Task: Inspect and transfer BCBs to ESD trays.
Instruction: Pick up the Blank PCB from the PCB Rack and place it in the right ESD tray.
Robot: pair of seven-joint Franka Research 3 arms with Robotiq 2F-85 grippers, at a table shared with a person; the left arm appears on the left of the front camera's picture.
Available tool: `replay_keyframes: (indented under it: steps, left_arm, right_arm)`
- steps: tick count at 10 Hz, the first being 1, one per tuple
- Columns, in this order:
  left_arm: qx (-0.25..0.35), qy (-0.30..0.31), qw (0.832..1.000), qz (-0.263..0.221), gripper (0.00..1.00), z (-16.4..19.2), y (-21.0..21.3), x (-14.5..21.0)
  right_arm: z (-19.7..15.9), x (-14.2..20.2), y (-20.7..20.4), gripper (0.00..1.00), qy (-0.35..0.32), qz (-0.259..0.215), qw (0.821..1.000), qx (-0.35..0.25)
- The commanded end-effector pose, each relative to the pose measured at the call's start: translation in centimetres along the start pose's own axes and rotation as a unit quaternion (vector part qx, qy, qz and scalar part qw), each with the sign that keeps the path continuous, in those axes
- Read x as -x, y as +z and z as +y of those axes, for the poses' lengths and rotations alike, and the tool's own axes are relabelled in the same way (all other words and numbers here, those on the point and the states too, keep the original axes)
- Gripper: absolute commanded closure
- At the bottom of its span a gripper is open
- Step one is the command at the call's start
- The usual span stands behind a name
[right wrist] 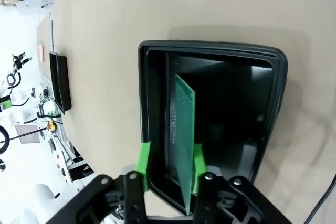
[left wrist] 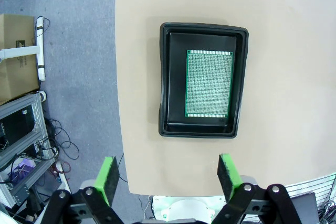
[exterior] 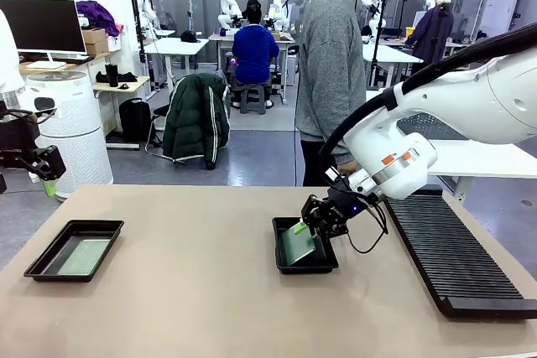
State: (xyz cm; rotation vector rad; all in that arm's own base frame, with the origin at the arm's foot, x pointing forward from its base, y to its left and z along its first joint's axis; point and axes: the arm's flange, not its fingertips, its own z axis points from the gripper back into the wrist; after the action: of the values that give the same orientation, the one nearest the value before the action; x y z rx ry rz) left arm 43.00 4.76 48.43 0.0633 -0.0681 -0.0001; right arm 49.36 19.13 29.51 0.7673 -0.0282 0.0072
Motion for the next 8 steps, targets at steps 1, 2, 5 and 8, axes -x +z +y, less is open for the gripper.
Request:
replay_keyframes:
  steps: [1, 2, 5, 8]
  left_arm:
    - [0.007, 0.002, 1.000, 0.000, 0.00, 0.0, -0.1, 0.0]
    - [0.007, 0.002, 1.000, 0.000, 0.00, 0.0, -0.1, 0.0]
    - [0.007, 0.002, 1.000, 0.000, 0.00, 0.0, -0.1, 0.0]
    - [0.007, 0.002, 1.000, 0.000, 0.00, 0.0, -0.1, 0.0]
  right_arm:
    - [1.8, -0.5, 0.5, 0.21, -0.003, 0.010, 1.000, 0.027]
    - [2.5, -0.7, 0.7, 0.36, -0.002, 0.012, 0.999, 0.044]
    - [5.3, -1.5, 1.5, 0.00, 0.001, 0.029, 0.994, 0.104]
    - [8.4, -2.0, 2.0, 0.02, 0.008, 0.049, 0.985, 0.168]
